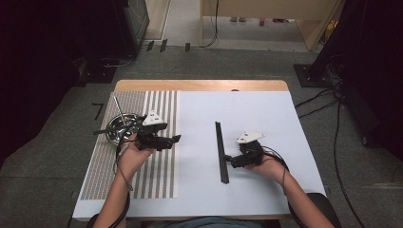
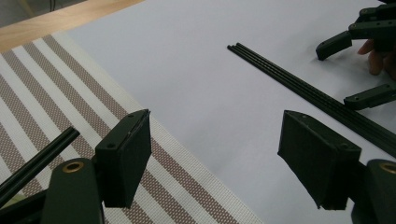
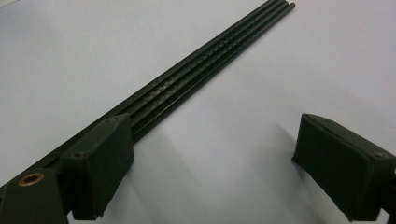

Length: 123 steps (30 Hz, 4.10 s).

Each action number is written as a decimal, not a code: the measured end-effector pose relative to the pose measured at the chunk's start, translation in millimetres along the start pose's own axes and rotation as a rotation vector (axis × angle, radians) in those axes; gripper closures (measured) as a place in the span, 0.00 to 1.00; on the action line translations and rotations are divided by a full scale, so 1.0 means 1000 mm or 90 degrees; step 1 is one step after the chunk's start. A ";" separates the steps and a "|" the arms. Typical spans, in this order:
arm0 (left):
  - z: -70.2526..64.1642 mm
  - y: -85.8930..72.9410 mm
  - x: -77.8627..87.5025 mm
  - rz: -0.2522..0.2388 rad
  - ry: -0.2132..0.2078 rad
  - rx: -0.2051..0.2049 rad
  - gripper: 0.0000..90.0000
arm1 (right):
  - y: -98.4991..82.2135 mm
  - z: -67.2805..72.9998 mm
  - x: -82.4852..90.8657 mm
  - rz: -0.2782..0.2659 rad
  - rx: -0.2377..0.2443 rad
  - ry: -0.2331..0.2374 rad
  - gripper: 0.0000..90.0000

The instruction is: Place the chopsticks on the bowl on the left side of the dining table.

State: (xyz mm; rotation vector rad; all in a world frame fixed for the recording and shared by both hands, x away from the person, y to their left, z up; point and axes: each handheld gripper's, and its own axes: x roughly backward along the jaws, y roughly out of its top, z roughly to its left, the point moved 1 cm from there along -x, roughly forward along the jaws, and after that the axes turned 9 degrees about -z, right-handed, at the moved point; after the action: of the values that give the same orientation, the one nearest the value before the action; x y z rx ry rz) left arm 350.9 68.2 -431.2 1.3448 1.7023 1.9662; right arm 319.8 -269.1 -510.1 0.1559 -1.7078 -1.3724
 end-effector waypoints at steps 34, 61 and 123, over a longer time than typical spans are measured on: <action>-0.032 -0.018 -0.049 0.020 -0.050 -0.050 0.26 | 0.000 0.000 0.000 0.000 0.000 0.000 0.13; -0.050 -0.030 -0.078 0.056 -0.070 -0.089 0.26 | 0.000 0.000 0.000 0.000 0.000 0.000 0.13; -0.071 -0.036 -0.099 0.067 -0.089 -0.117 0.23 | 0.000 0.000 0.000 0.001 0.000 -0.001 0.13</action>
State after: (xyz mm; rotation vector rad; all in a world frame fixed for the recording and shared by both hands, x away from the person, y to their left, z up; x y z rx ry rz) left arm 340.9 -35.1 -504.9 1.4910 1.3793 1.9772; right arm 319.7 -269.1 -510.1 0.1543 -1.7082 -1.3721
